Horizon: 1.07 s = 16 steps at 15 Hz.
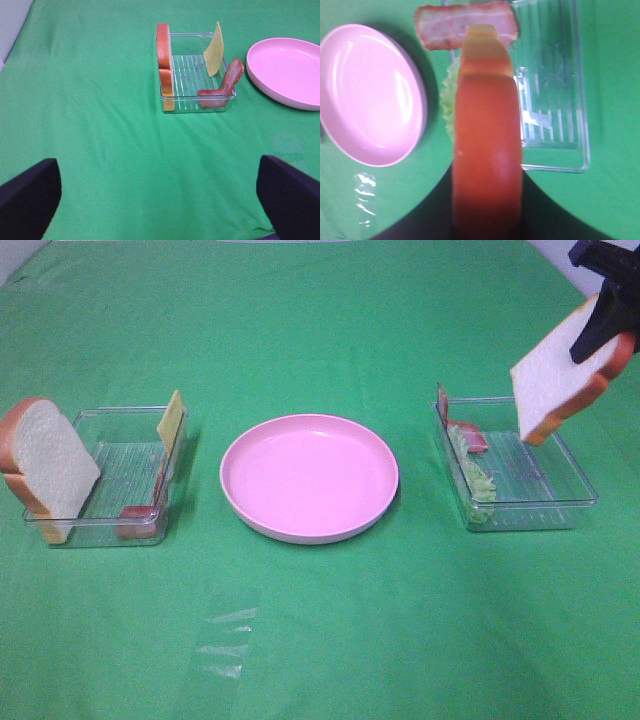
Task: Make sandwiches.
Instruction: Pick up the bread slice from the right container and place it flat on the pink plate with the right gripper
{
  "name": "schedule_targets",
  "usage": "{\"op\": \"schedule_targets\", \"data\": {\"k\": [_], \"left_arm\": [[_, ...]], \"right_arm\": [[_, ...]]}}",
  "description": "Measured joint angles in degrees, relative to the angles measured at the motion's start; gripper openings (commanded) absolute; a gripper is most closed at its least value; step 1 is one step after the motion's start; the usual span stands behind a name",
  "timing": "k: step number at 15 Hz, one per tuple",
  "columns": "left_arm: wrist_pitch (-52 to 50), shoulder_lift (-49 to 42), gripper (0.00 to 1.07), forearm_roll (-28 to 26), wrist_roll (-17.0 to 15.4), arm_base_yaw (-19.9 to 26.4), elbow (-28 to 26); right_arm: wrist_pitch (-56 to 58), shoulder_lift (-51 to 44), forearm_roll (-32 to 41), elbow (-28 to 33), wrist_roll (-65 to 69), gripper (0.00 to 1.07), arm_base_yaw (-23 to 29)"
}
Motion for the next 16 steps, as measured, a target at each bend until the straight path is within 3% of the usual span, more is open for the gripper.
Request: {"op": "schedule_targets", "data": {"k": [3, 12, 16], "left_arm": [[0.0, 0.0, 1.02, 0.1, 0.0, 0.0, 0.0], [0.0, 0.0, 1.02, 0.2, 0.0, 0.0, 0.0], [0.0, 0.0, 1.02, 0.2, 0.0, 0.0, 0.0]], "right_arm": [[0.1, -0.6, 6.5, 0.0, -0.6, 0.0, 1.7], [-6.6, -0.6, 12.5, 0.0, -1.0, 0.0, 19.5], [-6.9, 2.9, 16.9, 0.0, -1.6, 0.0, 21.4]]}}
